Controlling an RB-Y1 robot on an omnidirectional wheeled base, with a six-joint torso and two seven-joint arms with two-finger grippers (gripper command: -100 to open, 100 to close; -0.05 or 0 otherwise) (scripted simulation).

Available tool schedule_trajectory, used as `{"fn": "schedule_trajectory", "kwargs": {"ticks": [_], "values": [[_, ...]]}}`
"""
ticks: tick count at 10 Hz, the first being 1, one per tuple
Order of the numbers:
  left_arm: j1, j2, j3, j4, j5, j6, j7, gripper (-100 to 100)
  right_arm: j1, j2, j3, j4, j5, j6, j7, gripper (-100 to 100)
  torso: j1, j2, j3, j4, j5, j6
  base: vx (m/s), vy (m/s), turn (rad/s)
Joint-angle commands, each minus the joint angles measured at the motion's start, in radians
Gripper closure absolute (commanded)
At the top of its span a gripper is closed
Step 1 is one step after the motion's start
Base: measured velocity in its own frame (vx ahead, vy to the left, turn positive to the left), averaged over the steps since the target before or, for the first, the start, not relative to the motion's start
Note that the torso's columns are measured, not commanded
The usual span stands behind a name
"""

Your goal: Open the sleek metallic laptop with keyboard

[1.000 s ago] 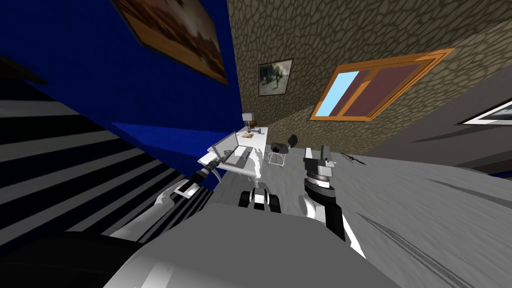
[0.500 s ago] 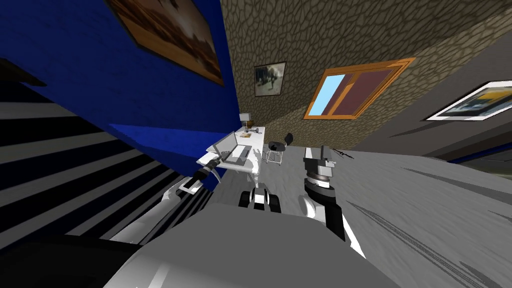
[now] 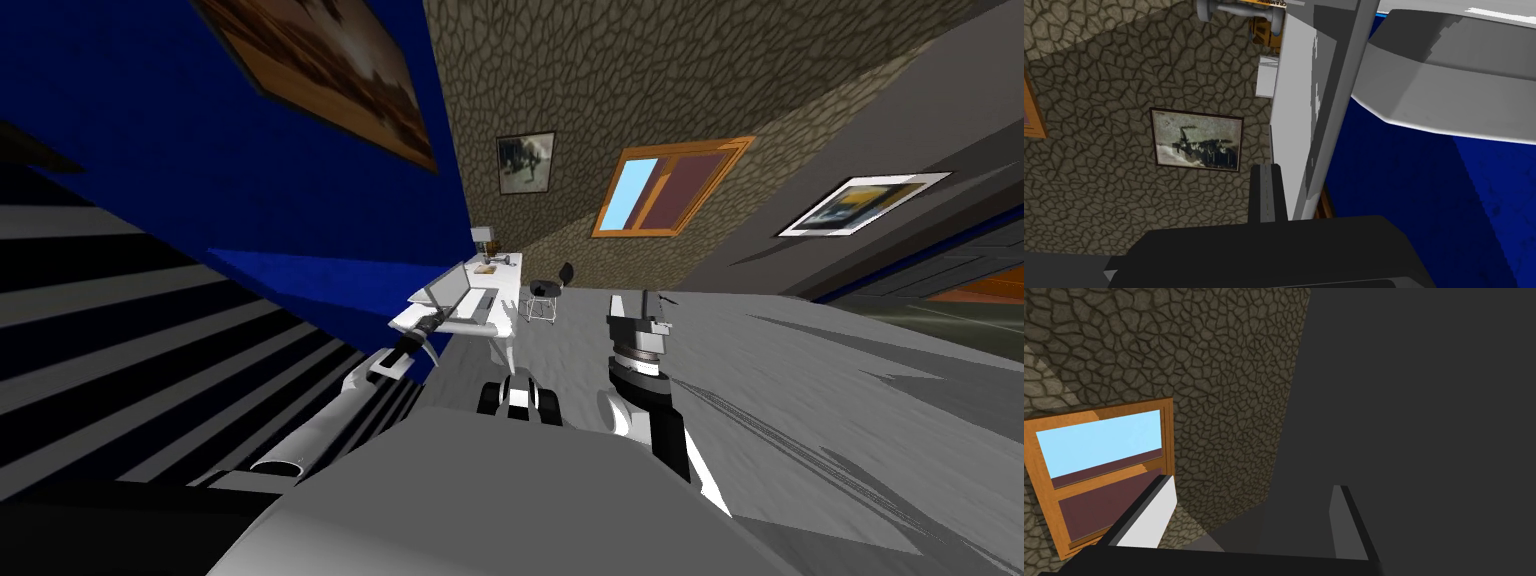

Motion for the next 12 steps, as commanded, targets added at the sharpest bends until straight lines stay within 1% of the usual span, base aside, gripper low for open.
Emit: {"fn": "schedule_trajectory", "kwargs": {"ticks": [1,2,3,4,5,6,7,9,10,11,12], "values": [[-0.062,-0.044,0.019,0.036,-0.041,0.057,-0.074,100,0.000,0.000,0.000,0.000,0.000,0.000,0.000,0,0.000,0.000,0.000,0.000,0.000,0.001,-0.139,0.009,-0.196],[-0.062,-0.044,0.019,0.036,-0.041,0.057,-0.082,100,0.000,0.000,0.000,0.000,0.000,0.000,0.000,0,0.000,0.002,0.001,0.000,0.000,0.001,-0.105,0.015,-0.073],[-0.089,-0.066,0.029,0.053,-0.060,0.080,-0.119,100,0.000,0.000,0.000,0.000,0.000,0.000,0.000,0,0.001,0.000,0.000,0.000,0.000,0.000,-0.097,0.016,-0.142],[-0.115,-0.087,0.038,0.070,-0.080,0.104,-0.146,100,0.000,0.000,0.000,0.000,0.000,0.000,0.000,0,0.000,-0.001,0.000,0.000,0.000,0.001,-0.168,0.032,-0.244],[-0.115,-0.087,0.038,0.070,-0.080,0.104,-0.156,100,0.000,0.000,0.000,0.000,0.000,0.000,0.000,0,0.001,0.003,0.001,0.001,0.000,0.001,-0.126,0.012,-0.055],[-0.110,-0.083,0.036,0.065,-0.076,0.100,-0.145,100,0.000,0.000,0.000,0.000,0.000,0.000,0.000,0,0.000,0.001,0.001,0.000,0.000,0.000,-0.040,-0.001,0.010],[-0.114,-0.065,0.039,0.045,-0.069,0.101,-0.147,-100,0.000,0.000,0.000,0.000,0.000,0.000,0.000,0,-0.001,-0.004,-0.002,-0.001,0.000,0.001,0.013,0.079,-0.016],[-0.117,-0.050,0.041,0.030,-0.062,0.100,-0.145,-100,0.000,0.000,0.000,0.000,0.000,0.000,0.000,0,0.006,-0.005,-0.003,-0.002,0.002,0.001,0.047,0.157,-0.019],[-0.115,-0.053,0.041,0.034,-0.064,0.100,-0.144,-100,0.000,0.000,0.000,0.000,0.000,0.000,0.000,0,0.005,-0.002,-0.001,-0.001,0.002,0.001,0.016,0.084,-0.009],[-0.115,-0.051,0.041,0.032,-0.063,0.101,-0.143,-100,0.000,0.000,0.000,0.000,0.000,0.000,0.000,0,-0.003,0.002,0.001,0.000,0.000,0.001,0.007,0.020,0.001],[-0.115,-0.051,0.041,0.032,-0.063,0.101,-0.143,100,0.000,0.000,0.000,0.000,0.000,0.000,0.000,0,-0.007,0.003,0.002,0.001,-0.002,0.001,0.004,0.010,0.000]]}}
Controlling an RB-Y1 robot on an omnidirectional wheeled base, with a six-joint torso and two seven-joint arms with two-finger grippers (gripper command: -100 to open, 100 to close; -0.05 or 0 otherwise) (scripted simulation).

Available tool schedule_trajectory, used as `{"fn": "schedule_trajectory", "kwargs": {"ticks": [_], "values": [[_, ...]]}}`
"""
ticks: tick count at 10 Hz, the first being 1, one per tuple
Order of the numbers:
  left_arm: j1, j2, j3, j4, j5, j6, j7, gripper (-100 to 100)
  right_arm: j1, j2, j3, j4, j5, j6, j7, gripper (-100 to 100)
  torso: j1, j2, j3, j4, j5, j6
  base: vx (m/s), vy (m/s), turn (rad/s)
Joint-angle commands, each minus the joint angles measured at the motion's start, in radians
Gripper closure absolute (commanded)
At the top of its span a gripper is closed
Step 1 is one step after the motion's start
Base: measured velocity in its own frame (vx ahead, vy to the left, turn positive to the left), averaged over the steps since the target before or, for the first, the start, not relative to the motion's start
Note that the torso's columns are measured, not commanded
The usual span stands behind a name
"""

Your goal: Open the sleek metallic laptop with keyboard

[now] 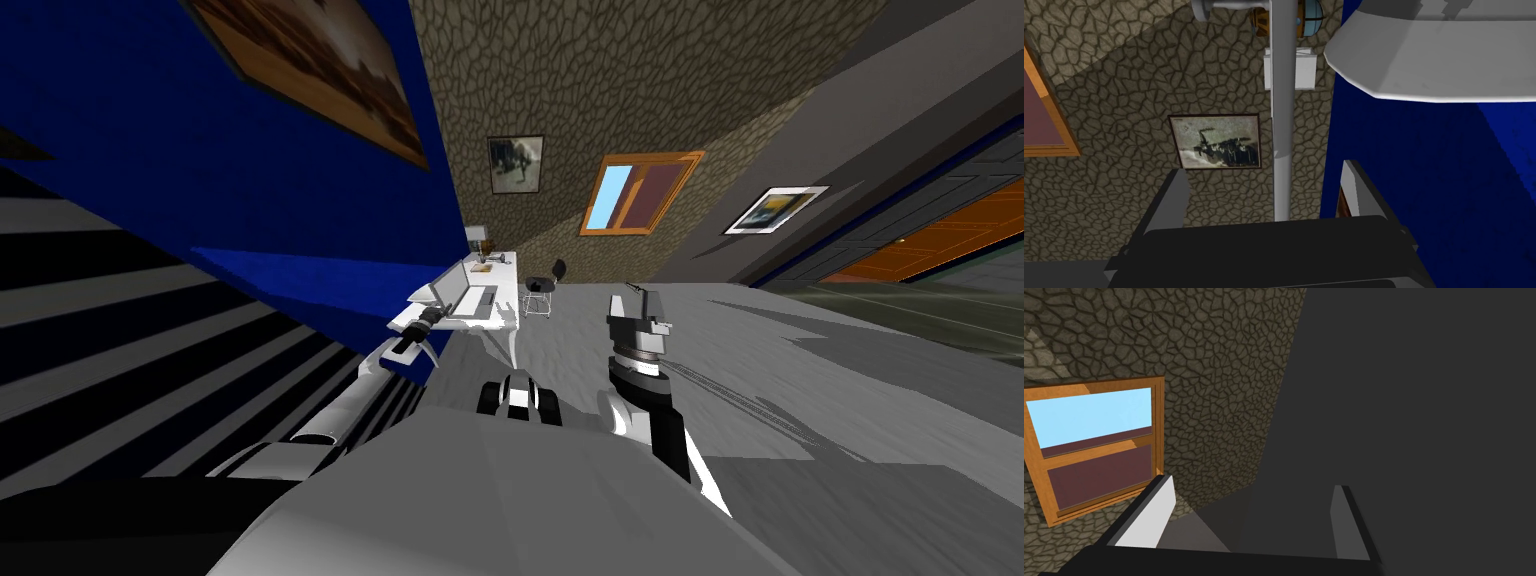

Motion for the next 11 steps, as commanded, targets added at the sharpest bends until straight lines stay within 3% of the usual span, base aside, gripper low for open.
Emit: {"fn": "schedule_trajectory", "kwargs": {"ticks": [1,2,10,11], "values": [[0.011,-0.001,0.004,-0.006,-0.027,-0.009,-0.050,100,0.000,0.000,0.000,0.000,0.000,0.000,0.000,0,0.002,-0.001,0.000,0.000,0.000,0.000,0.033,-0.028,0.071],[0.011,-0.001,0.004,-0.006,-0.027,-0.009,-0.052,100,0.000,0.000,0.000,0.000,0.000,0.000,0.000,0,0.002,-0.003,-0.002,-0.001,0.001,0.001,0.038,-0.051,0.046],[0.056,-0.008,0.022,-0.030,-0.136,-0.043,-0.260,100,0.000,0.000,0.000,0.000,0.000,0.000,0.000,0,0.005,-0.006,-0.004,-0.003,0.003,0.004,0.043,-0.060,0.054],[0.052,-0.006,0.025,-0.027,-0.126,-0.038,-0.240,100,0.000,0.000,0.000,0.000,0.000,0.000,0.000,0,0.006,-0.006,-0.003,-0.003,0.003,0.004,0.008,-0.020,0.019]]}}
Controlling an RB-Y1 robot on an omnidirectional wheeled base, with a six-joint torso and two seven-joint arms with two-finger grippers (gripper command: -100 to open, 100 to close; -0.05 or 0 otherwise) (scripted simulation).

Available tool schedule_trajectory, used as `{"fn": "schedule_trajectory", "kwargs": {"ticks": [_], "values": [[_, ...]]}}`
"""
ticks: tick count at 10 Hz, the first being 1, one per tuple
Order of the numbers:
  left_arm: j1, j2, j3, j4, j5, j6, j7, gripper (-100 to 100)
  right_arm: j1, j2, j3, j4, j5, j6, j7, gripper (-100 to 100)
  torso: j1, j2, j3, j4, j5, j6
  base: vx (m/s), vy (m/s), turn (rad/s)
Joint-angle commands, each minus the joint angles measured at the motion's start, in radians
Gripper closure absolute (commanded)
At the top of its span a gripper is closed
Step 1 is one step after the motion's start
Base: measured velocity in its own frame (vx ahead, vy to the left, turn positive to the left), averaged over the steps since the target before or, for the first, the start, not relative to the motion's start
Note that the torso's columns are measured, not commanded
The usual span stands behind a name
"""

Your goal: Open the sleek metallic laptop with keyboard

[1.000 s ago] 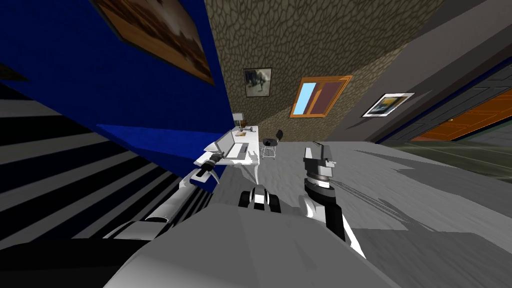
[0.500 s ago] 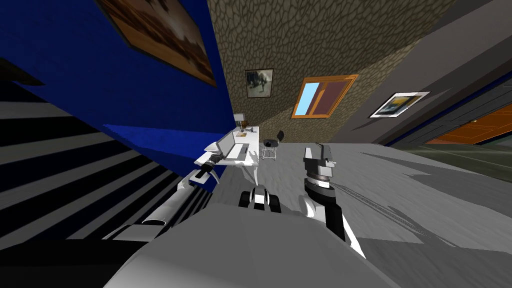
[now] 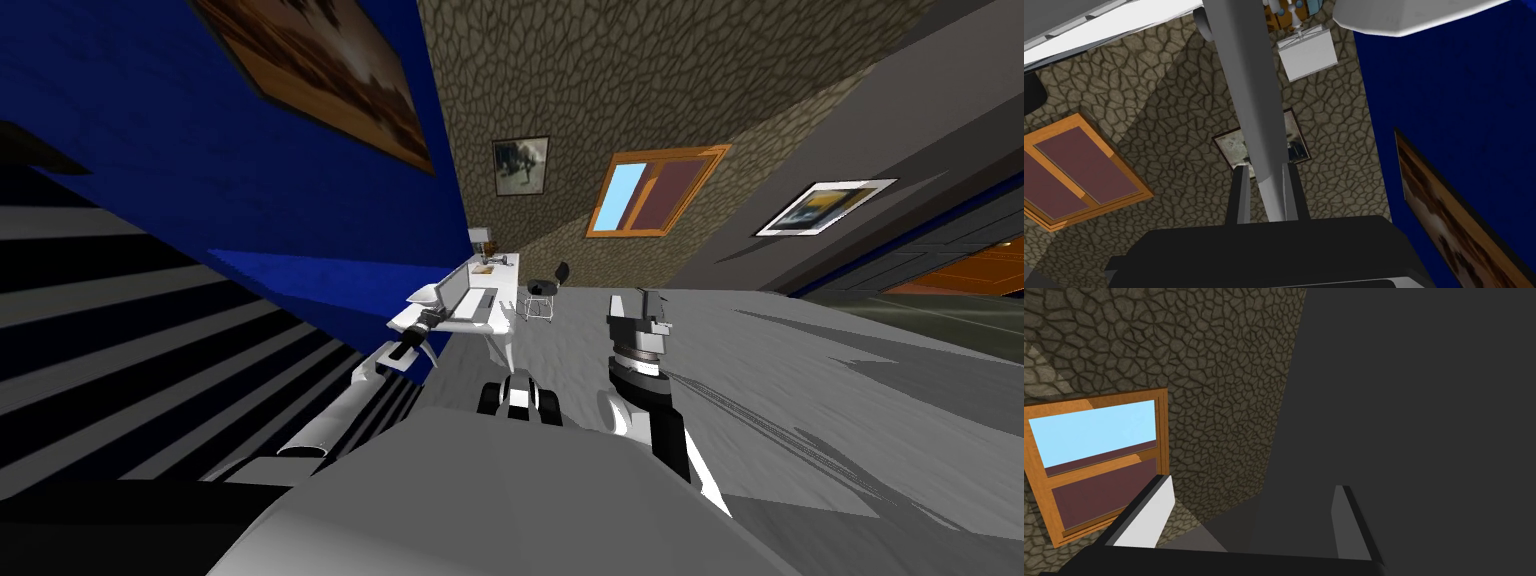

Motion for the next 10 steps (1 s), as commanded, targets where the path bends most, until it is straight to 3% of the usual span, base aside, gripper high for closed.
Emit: {"fn": "schedule_trajectory", "kwargs": {"ticks": [1,2,3,10], "values": [[0.004,-0.011,0.001,-0.001,-0.019,-0.006,-0.041,100,0.000,0.000,0.000,0.000,0.000,0.000,0.000,0,0.002,0.001,0.001,0.001,0.000,-0.001,0.020,-0.021,0.034],[0.008,-0.021,0.003,-0.002,-0.037,-0.012,-0.070,100,0.000,0.000,0.000,0.000,0.000,0.000,0.000,0,0.001,0.002,0.001,0.002,-0.001,-0.003,0.040,-0.031,0.062],[0.008,-0.021,0.003,-0.002,-0.037,-0.012,-0.076,100,0.000,0.000,0.000,0.000,0.000,0.000,0.000,0,0.001,0.001,0.001,0.001,0.000,-0.004,0.029,-0.028,0.030],[0.029,-0.083,0.012,-0.011,-0.144,-0.046,-0.272,100,0.000,0.000,0.000,0.000,0.000,0.000,0.000,0,0.004,-0.001,0.000,-0.001,0.001,-0.004,0.035,-0.028,0.047]]}}
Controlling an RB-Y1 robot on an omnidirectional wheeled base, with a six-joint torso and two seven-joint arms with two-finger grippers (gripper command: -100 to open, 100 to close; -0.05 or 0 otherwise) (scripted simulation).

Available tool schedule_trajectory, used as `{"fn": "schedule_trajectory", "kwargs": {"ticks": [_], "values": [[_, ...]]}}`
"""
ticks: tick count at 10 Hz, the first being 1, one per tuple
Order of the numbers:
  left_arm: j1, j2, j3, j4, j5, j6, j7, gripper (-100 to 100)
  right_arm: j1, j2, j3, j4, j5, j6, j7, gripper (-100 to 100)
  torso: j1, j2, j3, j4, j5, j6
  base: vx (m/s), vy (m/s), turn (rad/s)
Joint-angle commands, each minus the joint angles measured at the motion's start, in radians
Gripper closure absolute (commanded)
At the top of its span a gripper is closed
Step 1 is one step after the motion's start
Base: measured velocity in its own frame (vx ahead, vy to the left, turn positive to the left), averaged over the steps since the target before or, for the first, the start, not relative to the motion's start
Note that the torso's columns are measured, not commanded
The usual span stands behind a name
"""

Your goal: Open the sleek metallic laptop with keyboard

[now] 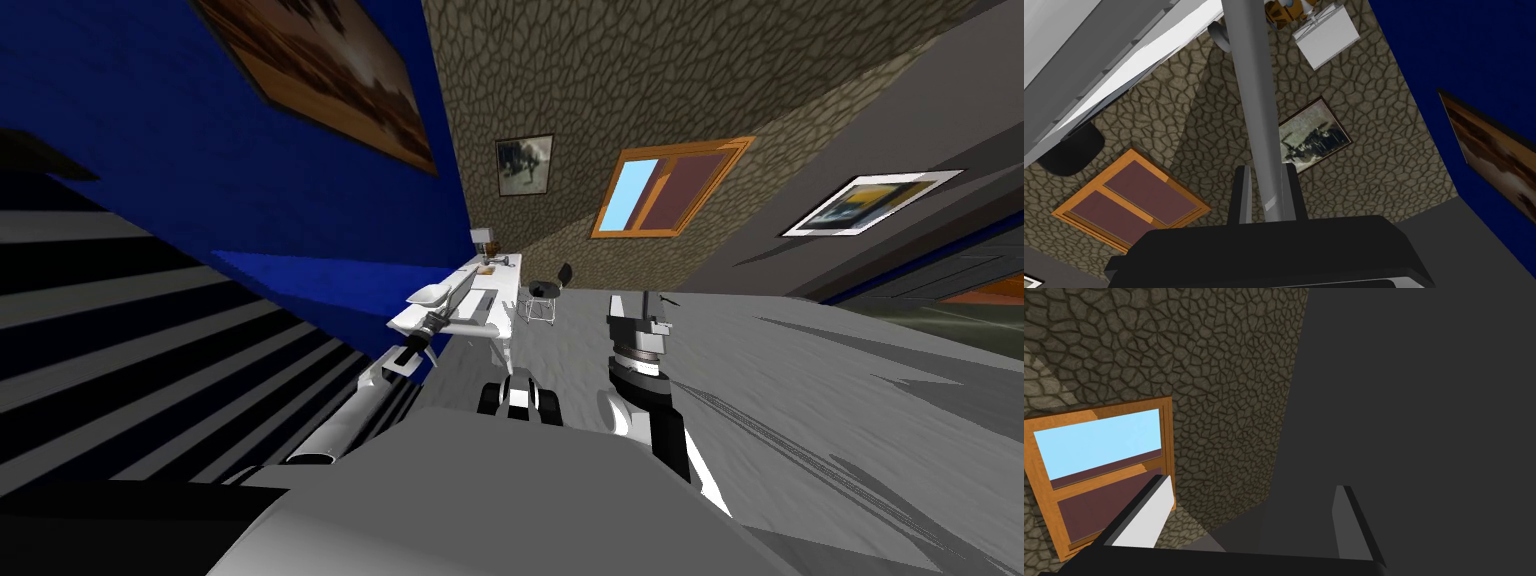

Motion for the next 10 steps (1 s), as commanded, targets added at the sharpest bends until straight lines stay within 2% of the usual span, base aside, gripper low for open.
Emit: {"fn": "schedule_trajectory", "kwargs": {"ticks": [1,3,4,5,6,7,8,9,10], "values": [[0.009,-0.013,0.002,-0.001,-0.028,-0.007,-0.062,100,0.000,0.000,0.000,0.000,0.000,0.000,0.000,0,0.000,-0.001,0.000,0.000,0.000,0.000,0.023,-0.035,0.022],[0.016,-0.034,0.005,-0.004,-0.064,-0.018,-0.123,100,0.000,0.000,0.000,0.000,0.000,0.000,0.000,0,0.000,0.000,0.000,0.001,-0.001,0.000,0.029,-0.027,0.046],[0.016,-0.034,0.005,-0.004,-0.064,-0.018,-0.131,100,0.000,0.000,0.000,0.000,0.000,0.000,0.000,0,0.000,0.000,0.000,0.000,0.000,0.000,0.024,-0.025,0.022],[0.015,-0.031,0.005,-0.005,-0.060,-0.020,-0.121,100,0.000,0.000,0.000,0.000,0.000,0.000,0.000,0,0.000,0.000,0.000,0.001,-0.001,0.000,0.005,-0.013,0.005],[0.022,-0.050,0.006,-0.008,-0.076,-0.029,-0.167,100,0.000,0.000,0.000,0.000,0.000,0.000,0.000,0,-0.001,0.002,0.001,0.002,-0.001,0.001,0.023,-0.002,0.054],[0.029,-0.067,0.007,-0.011,-0.092,-0.038,-0.193,100,0.000,0.000,0.000,0.000,0.000,0.000,0.000,0,-0.001,0.003,0.001,0.002,-0.002,-0.001,0.052,0.003,0.074],[0.029,-0.067,0.007,-0.011,-0.092,-0.038,-0.210,100,0.000,0.000,0.000,0.000,0.000,0.000,0.000,0,-0.001,0.002,0.001,0.002,-0.002,-0.001,0.037,0.001,0.039],[0.036,-0.085,0.008,-0.014,-0.108,-0.046,-0.245,100,0.000,0.000,0.000,0.000,0.000,0.000,0.000,0,-0.001,0.002,0.001,0.002,-0.001,0.000,0.034,0.000,0.052],[0.036,-0.085,0.008,-0.014,-0.108,-0.046,-0.253,100,0.000,0.000,0.000,0.000,0.000,0.000,0.000,0,-0.001,0.002,0.001,0.002,-0.001,0.000,0.025,-0.001,0.028]]}}
